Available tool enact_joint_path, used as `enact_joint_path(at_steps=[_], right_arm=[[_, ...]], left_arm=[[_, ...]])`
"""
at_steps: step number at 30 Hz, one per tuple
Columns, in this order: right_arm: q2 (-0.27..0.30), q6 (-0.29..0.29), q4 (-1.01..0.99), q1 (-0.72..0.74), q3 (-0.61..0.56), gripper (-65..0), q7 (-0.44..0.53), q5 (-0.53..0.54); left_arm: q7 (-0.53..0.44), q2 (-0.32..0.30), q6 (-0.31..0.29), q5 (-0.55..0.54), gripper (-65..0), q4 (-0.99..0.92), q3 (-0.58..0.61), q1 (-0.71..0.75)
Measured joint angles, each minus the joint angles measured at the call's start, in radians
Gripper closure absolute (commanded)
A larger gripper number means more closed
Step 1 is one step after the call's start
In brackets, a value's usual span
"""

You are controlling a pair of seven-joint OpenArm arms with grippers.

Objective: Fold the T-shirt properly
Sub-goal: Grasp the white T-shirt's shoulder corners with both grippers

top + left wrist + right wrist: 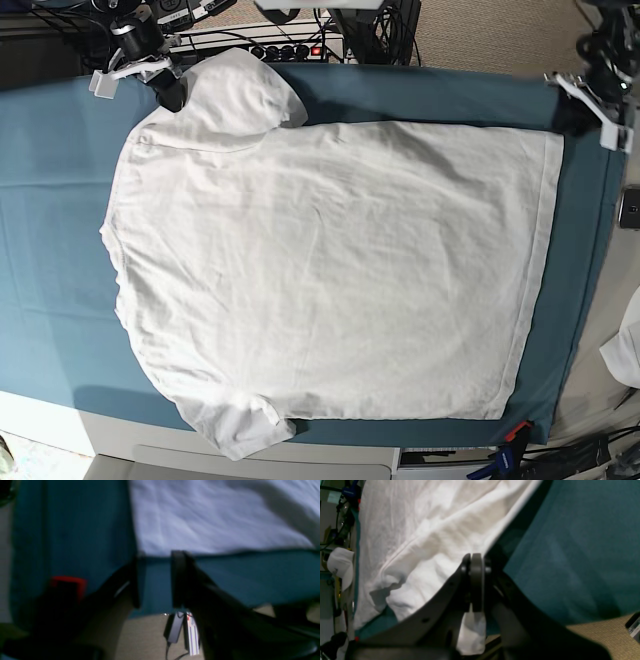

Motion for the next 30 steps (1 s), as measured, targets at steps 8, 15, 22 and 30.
enact_joint_path(at_steps=[8, 15, 22, 30], right_arm=[[0.000, 0.000, 0.000, 0.001, 0.000, 0.0, 0.000, 0.000], [0.000, 0.001, 0.000, 0.002, 0.000, 0.0, 0.003, -0.011], [0.000, 0.003, 0.000, 0.002, 0.000, 0.0, 0.003, -0.011], [0.000, 0.005, 0.002, 0.002, 0.000, 0.0, 0.004, -0.026]], left_arm=[[0.122, -0.034, -0.131, -0.175, -18.5, -0.285, 0.000, -0.171], [0.185, -0.065, -0.183, -0.281, -25.3, -0.398, 0.001, -0.249], [0.238, -0.066, -0.203, -0.333, -26.5, -0.398, 0.001, -0.252], [0.290, -0.065, -0.241, -0.419, -26.5, -0.399, 0.001, -0.252]])
